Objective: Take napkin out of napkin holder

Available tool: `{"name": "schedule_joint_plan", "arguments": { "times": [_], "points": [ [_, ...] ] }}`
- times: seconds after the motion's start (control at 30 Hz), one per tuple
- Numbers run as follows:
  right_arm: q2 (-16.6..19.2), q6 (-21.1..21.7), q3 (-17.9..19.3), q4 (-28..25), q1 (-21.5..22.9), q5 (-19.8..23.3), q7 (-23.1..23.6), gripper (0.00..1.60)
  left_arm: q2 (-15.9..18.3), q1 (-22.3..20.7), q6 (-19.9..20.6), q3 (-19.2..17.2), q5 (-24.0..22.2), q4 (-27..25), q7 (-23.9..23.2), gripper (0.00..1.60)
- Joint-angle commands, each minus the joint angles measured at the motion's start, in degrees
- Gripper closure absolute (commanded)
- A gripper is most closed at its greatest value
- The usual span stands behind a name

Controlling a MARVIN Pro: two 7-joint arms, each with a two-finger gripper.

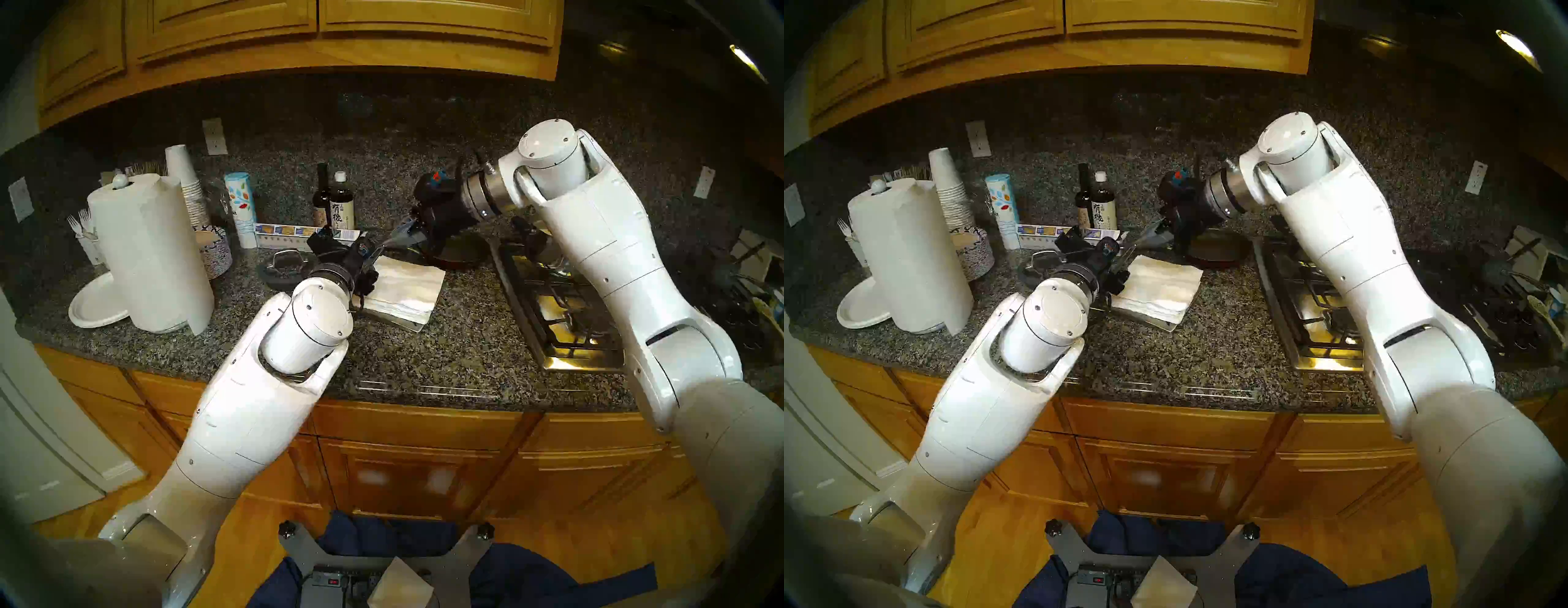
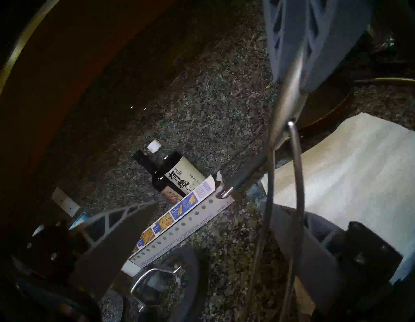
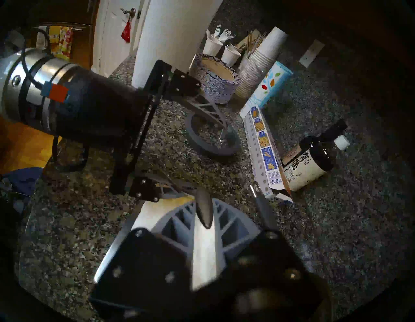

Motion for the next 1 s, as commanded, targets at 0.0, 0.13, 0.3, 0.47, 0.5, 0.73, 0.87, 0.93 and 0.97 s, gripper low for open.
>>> {"name": "schedule_joint_plan", "arguments": {
  "times": [0.0,0.13,0.3,0.47,0.5,0.73,0.87,0.93,0.97],
  "points": [
    [1.6,0.7,2.2,-2.7,1.8,0.1,-0.6,1.00,-0.5,-1.3,-1.1,-1.1,0.9,-2.3,2.2,0.00],
    [2.2,1.4,2.3,-3.2,1.2,0.2,-0.5,0.82,-1.0,-0.7,-1.3,-1.9,0.1,-3.1,2.5,0.00],
    [2.0,1.5,1.8,-2.7,0.8,-0.1,-0.7,0.30,-1.3,0.6,-1.7,-2.9,-1.1,-3.7,2.4,0.00],
    [2.6,2.2,1.6,-3.5,0.3,-0.4,-1.3,0.35,-0.9,1.9,-1.9,-4.0,-1.6,-4.3,3.1,0.00],
    [2.6,2.2,1.6,-3.5,0.3,-0.4,-1.3,0.35,-0.9,1.9,-1.9,-4.0,-1.6,-4.3,3.1,0.00],
    [5.1,3.6,1.8,-6.9,-2.7,-0.1,-0.8,0.54,-0.6,3.7,-4.1,-7.5,-8.6,-8.7,-1.5,0.00],
    [6.1,4.1,2.0,-8.0,-3.7,0.1,-0.4,0.63,-1.2,5.2,-5.0,-10.7,-15.8,-12.0,-7.2,0.00],
    [6.5,4.5,1.9,-8.6,-4.7,0.2,-0.3,0.64,-0.8,5.5,-5.2,-11.6,-18.5,-12.8,-9.3,0.00],
    [6.7,4.7,1.9,-9.2,-5.2,0.2,-0.3,0.62,-0.7,5.9,-5.1,-12.3,-19.9,-13.4,-10.6,0.00]
  ]
}}
